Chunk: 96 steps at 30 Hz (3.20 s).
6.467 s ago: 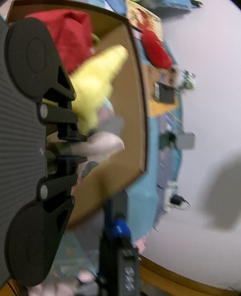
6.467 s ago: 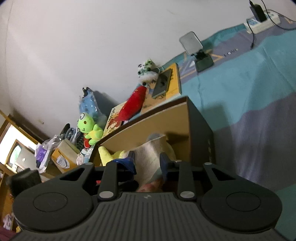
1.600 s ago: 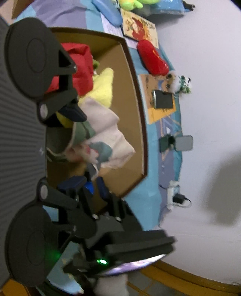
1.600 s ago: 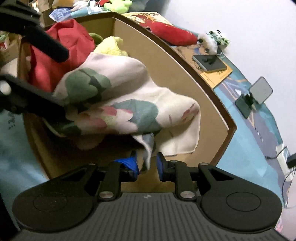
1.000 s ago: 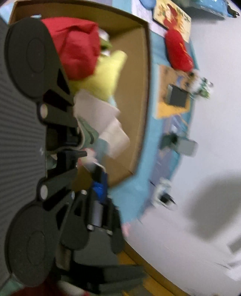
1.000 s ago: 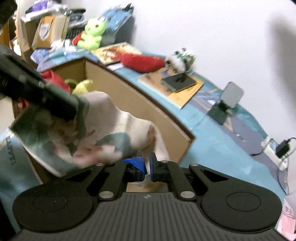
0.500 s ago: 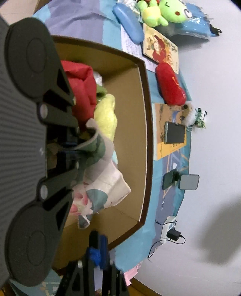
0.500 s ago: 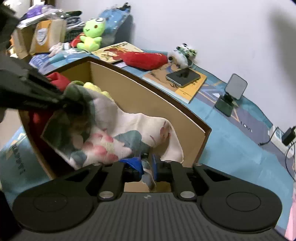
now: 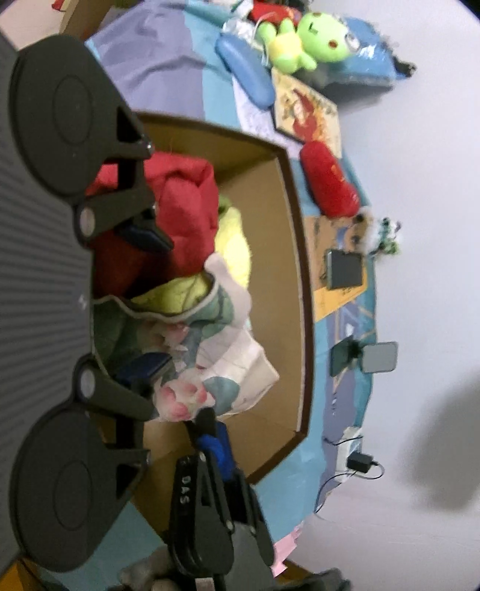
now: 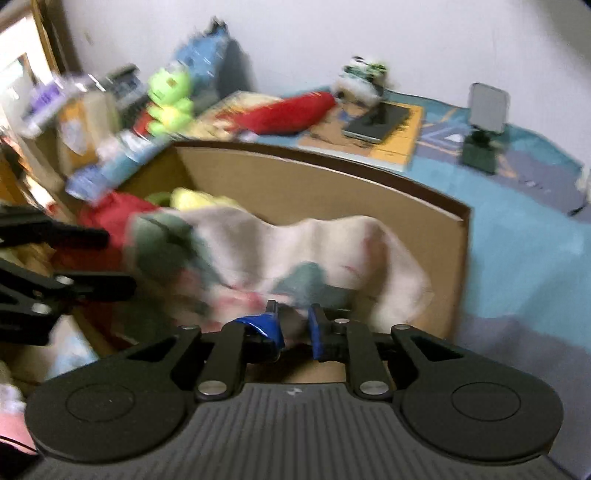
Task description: Organize soft objects
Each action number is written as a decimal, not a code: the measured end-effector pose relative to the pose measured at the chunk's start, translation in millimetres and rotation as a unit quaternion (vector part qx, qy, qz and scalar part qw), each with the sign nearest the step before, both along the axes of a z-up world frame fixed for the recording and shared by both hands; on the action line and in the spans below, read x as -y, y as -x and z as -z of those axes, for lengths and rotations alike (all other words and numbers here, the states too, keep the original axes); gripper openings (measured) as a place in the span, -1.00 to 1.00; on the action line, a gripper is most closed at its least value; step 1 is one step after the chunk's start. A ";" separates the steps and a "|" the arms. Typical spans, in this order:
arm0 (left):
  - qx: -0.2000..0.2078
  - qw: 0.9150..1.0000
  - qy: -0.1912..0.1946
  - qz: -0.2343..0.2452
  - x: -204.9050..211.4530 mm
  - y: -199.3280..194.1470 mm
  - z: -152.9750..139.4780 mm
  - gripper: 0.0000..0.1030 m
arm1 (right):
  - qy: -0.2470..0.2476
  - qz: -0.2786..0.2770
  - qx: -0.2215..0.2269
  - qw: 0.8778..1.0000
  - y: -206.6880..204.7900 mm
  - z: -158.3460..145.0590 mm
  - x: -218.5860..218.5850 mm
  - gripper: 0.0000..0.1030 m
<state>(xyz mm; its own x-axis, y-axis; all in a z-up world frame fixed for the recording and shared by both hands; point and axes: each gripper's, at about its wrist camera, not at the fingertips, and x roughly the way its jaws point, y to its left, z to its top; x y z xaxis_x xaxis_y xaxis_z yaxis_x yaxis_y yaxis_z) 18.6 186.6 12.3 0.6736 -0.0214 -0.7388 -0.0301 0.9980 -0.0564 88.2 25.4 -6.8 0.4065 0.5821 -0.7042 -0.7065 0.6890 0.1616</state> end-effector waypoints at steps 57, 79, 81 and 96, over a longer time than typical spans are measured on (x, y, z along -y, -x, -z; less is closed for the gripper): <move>-0.066 0.995 -0.066 -0.038 287.2 13.8 13.9 0.99 | 0.023 0.311 -0.029 0.950 113.2 10.8 252.0 -0.85; -0.041 0.993 -0.075 -0.082 208.3 10.3 -21.2 0.99 | 0.020 0.253 0.014 0.967 96.2 -37.5 139.4 -0.80; -0.036 0.992 -0.076 -0.094 189.6 9.6 -26.5 0.99 | 0.014 0.244 0.017 0.970 92.7 -42.9 124.3 -0.80; -0.029 0.986 -0.074 -0.147 81.9 7.1 -41.4 0.99 | 0.018 0.226 0.023 0.974 82.0 -53.0 33.0 -0.76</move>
